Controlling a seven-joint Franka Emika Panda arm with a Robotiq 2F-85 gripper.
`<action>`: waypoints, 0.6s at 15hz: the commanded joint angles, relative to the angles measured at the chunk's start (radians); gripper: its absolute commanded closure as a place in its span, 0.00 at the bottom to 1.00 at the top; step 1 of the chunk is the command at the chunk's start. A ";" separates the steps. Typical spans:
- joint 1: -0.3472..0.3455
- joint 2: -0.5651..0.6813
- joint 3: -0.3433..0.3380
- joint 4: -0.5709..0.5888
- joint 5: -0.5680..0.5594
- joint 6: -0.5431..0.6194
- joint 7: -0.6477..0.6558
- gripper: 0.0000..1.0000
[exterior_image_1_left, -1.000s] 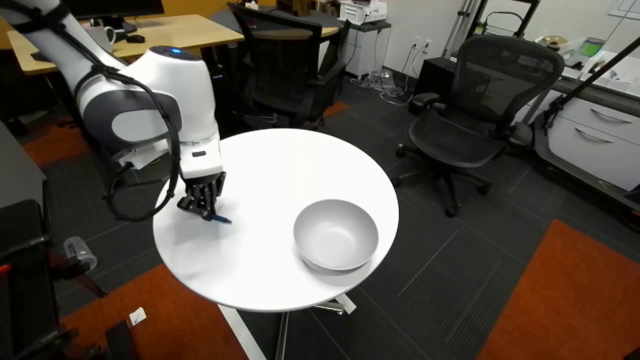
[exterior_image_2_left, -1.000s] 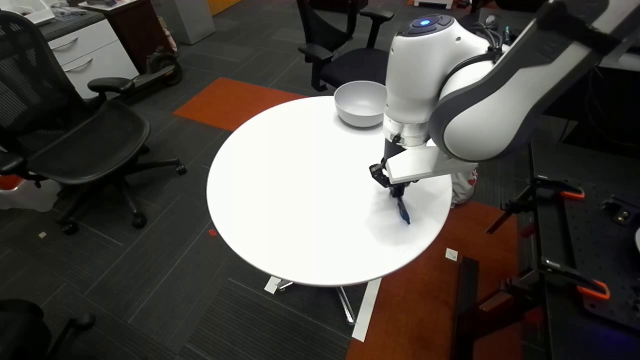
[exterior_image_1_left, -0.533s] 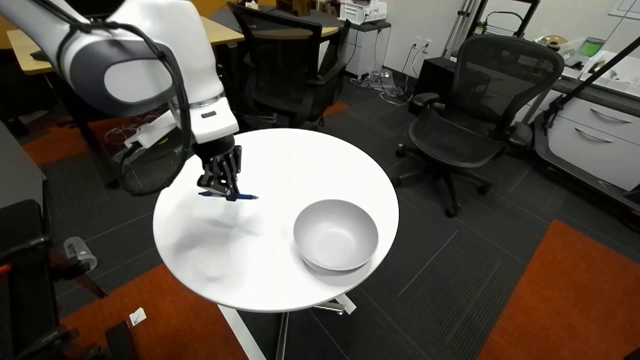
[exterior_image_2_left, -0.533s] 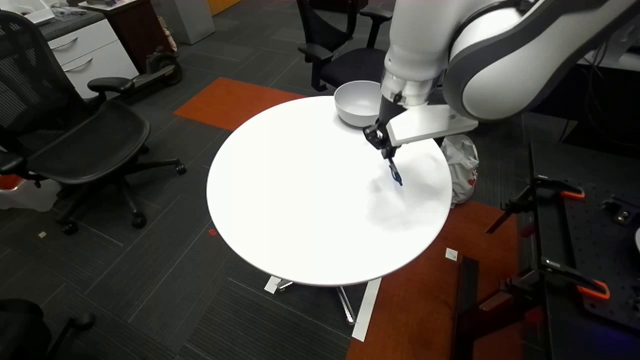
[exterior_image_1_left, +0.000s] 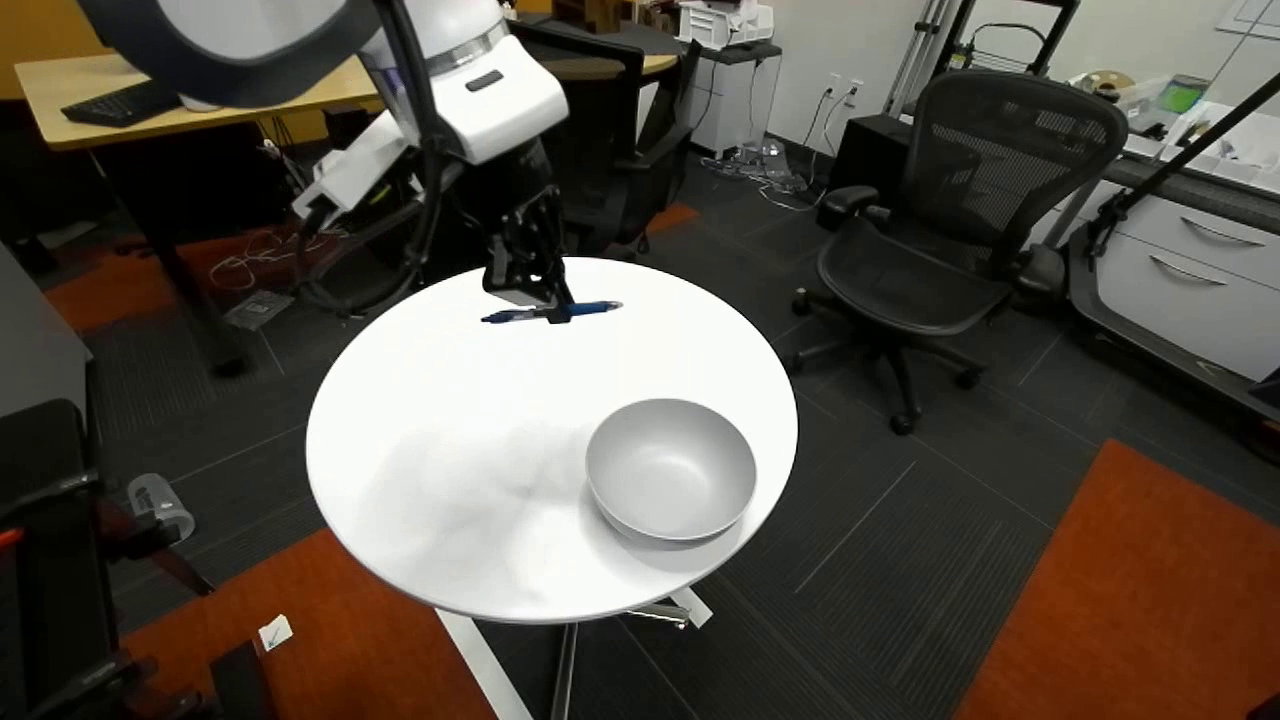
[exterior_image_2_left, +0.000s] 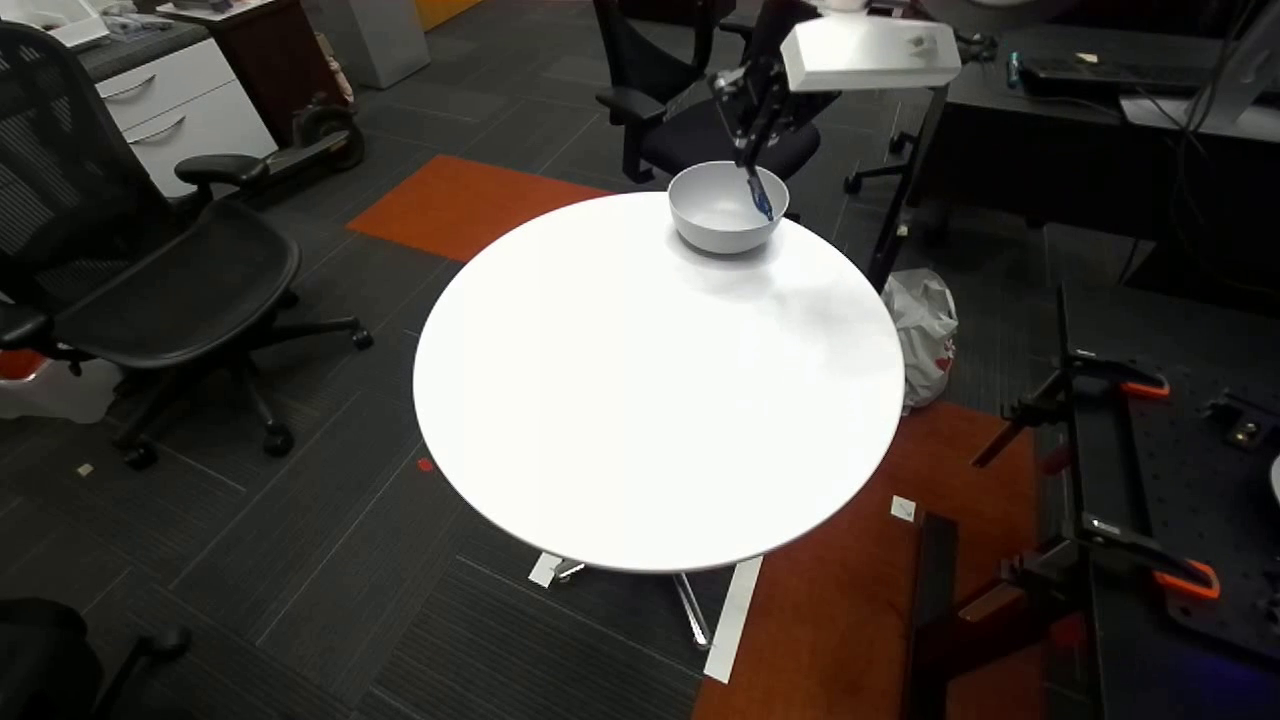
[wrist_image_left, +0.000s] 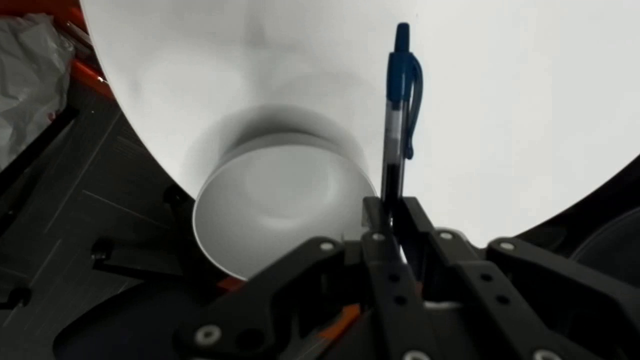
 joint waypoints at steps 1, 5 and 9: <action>-0.084 0.061 0.034 0.129 0.095 -0.072 -0.121 0.97; -0.128 0.169 0.034 0.268 0.151 -0.159 -0.195 0.97; -0.150 0.298 0.035 0.401 0.198 -0.229 -0.231 0.97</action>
